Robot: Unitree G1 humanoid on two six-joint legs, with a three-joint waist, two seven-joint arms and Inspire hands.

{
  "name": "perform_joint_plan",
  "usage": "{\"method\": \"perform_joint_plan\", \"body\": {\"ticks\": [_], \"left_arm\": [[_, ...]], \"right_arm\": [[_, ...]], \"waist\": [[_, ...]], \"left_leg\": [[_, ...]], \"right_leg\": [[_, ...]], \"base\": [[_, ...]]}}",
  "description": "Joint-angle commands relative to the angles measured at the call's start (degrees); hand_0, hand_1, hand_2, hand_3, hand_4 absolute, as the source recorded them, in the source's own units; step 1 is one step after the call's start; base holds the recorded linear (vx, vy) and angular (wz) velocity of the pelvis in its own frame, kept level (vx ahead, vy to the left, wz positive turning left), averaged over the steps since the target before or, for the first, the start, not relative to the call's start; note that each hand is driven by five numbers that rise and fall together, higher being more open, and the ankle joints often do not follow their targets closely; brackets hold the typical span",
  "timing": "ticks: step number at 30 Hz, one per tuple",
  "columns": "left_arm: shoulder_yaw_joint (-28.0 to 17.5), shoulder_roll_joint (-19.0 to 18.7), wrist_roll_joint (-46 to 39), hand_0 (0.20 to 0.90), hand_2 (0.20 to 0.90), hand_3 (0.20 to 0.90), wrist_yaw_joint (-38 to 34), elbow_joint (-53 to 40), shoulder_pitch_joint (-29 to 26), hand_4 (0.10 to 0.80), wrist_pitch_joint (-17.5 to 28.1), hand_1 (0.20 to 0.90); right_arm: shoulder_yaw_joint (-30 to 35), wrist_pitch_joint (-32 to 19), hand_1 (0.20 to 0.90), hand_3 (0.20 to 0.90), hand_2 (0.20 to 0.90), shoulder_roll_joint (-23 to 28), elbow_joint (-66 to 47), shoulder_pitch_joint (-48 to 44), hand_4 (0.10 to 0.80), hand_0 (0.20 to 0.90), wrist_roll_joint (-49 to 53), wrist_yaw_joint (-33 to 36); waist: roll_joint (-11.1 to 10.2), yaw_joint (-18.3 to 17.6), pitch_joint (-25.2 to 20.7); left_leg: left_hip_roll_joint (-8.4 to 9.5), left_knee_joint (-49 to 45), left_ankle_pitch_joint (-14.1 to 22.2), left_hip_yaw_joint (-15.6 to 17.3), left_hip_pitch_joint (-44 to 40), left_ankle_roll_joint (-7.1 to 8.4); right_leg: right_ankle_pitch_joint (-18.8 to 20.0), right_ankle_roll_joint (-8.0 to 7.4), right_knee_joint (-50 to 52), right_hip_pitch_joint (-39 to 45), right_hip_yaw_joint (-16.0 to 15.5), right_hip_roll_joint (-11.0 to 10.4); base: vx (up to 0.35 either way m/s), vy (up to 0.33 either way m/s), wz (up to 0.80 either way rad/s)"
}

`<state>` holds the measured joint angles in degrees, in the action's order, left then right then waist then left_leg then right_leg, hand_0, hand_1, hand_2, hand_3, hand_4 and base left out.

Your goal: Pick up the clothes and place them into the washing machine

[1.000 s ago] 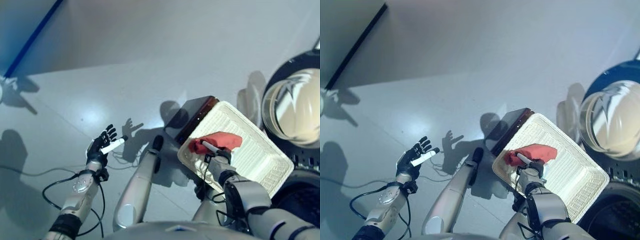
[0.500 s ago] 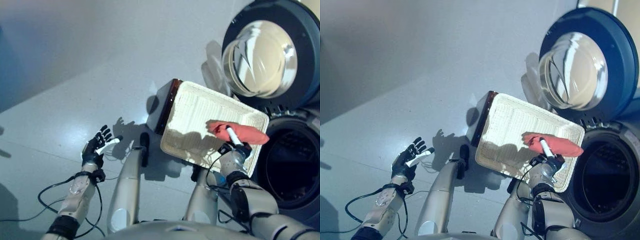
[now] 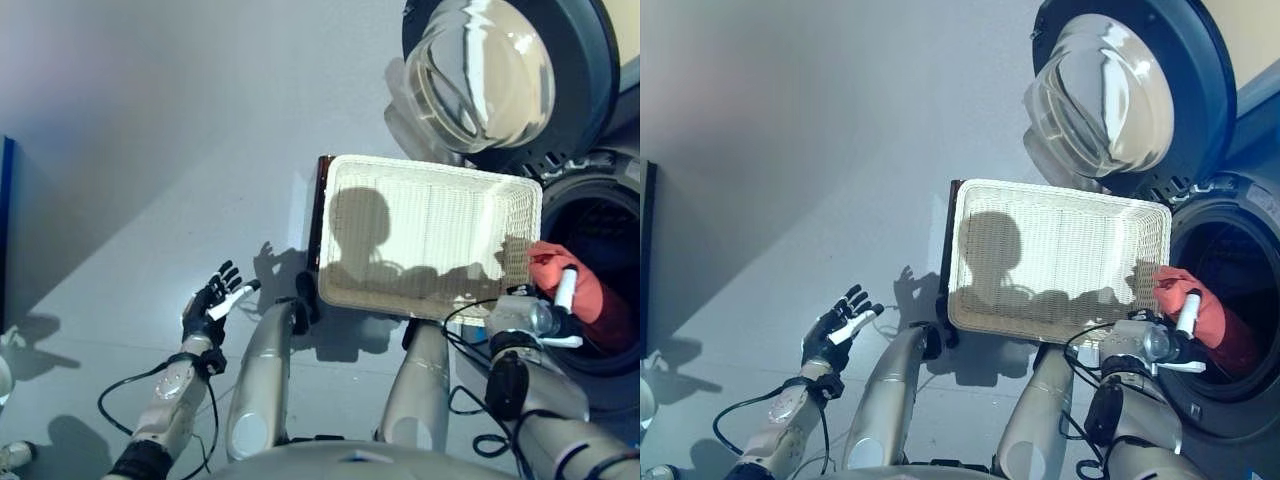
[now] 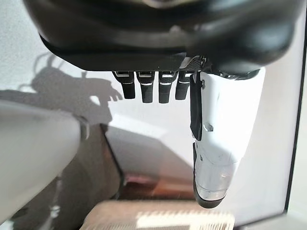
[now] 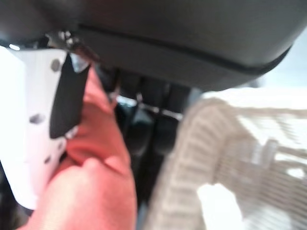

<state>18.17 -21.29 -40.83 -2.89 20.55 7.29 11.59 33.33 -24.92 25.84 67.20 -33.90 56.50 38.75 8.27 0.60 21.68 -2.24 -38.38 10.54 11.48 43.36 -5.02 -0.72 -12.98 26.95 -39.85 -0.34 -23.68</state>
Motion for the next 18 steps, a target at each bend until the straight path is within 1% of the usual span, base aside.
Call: {"method": "perform_joint_plan", "body": {"ticks": [1, 2, 3, 10, 11, 12, 15, 18], "left_arm": [[-1.1, -0.6, -0.3, 0.9, 0.9, 0.9, 1.0, -2.5, 4.0, 0.8, 3.6, 0.9], [-1.0, -0.5, -0.3, 0.9, 0.9, 0.9, 1.0, -2.6, 4.1, 0.8, 3.6, 0.9], [-0.8, -0.6, -0.4, 0.9, 0.9, 0.9, 1.3, -3.0, 4.3, 0.8, 3.8, 0.9], [0.5, -1.0, -0.5, 0.9, 0.9, 0.9, 2.3, -3.7, 5.5, 0.8, 2.9, 0.9], [0.6, -1.0, -0.5, 0.9, 0.9, 0.9, 2.3, -3.8, 5.6, 0.8, 2.9, 0.9], [0.8, -1.0, -0.7, 0.9, 0.9, 0.9, 2.5, -4.1, 5.9, 0.8, 2.5, 0.9], [1.1, -1.1, -0.9, 0.9, 0.9, 0.9, 2.6, -4.4, 6.2, 0.8, 1.8, 0.9], [1.3, -1.2, -1.5, 0.9, 0.9, 0.9, 2.5, -4.3, 6.4, 0.8, 1.5, 0.9]], "right_arm": [[-1.0, -3.5, 0.2, 0.2, 0.2, 13.0, 0.3, -0.1, 0.3, 0.2, -3.6, 2.3], [-1.1, -3.4, 0.2, 0.2, 0.2, 13.4, 0.5, -0.2, 0.3, 0.2, -3.6, 2.4], [-0.9, -2.6, 0.2, 0.2, 0.2, 16.8, 2.1, -0.9, 0.3, 0.2, -3.6, 2.4], [-0.8, -1.3, 0.2, 0.2, 0.2, 26.3, 8.3, -2.8, 0.3, 0.2, -0.6, 2.1], [-0.8, -1.3, 0.2, 0.2, 0.2, 26.4, 8.5, -2.8, 0.3, 0.2, -0.5, 2.0], [0.5, -1.5, 0.2, 0.2, 0.2, 28.2, 10.9, -3.2, 0.3, 0.2, 2.3, 2.1], [0.7, -0.8, 0.2, 0.2, 0.2, 29.7, 13.4, -3.2, 0.3, 0.2, 5.2, 1.5], [0.3, -1.3, 0.2, 0.2, 0.2, 29.3, 13.8, -3.9, 0.3, 0.2, 6.7, 1.2]], "waist": [[2.5, 0.2, -3.4], [2.6, 0.1, -3.1], [3.0, 0.0, -3.8], [4.0, -0.2, -5.4], [4.1, -0.3, -5.1], [4.3, -0.3, -5.9], [4.5, -0.4, -6.4], [4.7, -0.3, -6.6]], "left_leg": [[-2.33, 4.6, -1.4, -5.9, -1.8, 6.5], [-2.54, 4.6, -2.6, -5.0, -1.4, 6.15], [-2.34, 4.3, -0.9, -5.4, -2.0, 6.35], [-2.66, 4.7, -0.6, -4.4, -2.4, 6.47], [-2.89, 4.8, -1.7, -3.6, -1.9, 6.17], [-2.61, 4.8, -0.5, -4.3, -2.3, 6.51], [-2.7, 4.9, -0.4, -4.1, -2.3, 6.53], [-2.8, 4.9, -0.2, -3.9, -2.3, 6.56]], "right_leg": [[-5.3, 4.83, 6.7, -3.9, 0.0, 3.1], [-4.2, 5.18, 6.5, -4.4, -0.3, 3.0], [-5.5, 4.82, 7.2, -4.6, 0.7, 3.2], [-6.0, 4.9, 8.4, -6.4, 2.2, 3.6], [-4.9, 5.23, 8.1, -6.8, 1.7, 3.4], [-6.0, 4.89, 8.4, -6.6, 2.4, 3.8], [-6.1, 4.94, 8.6, -7.1, 2.7, 3.9], [-6.2, 4.91, 8.8, -7.5, 2.8, 4.0]], "base": [[-0.066, 0.022, -0.19], [0.027, 0.025, -0.22], [0.017, 0.014, -0.19], [0.024, 0.007, -0.11], [0.0, 0.0, 0.0], [0.0, 0.0, 0.0], [0.054, 0.001, -0.04], [0.0, 0.0, 0.0]]}}
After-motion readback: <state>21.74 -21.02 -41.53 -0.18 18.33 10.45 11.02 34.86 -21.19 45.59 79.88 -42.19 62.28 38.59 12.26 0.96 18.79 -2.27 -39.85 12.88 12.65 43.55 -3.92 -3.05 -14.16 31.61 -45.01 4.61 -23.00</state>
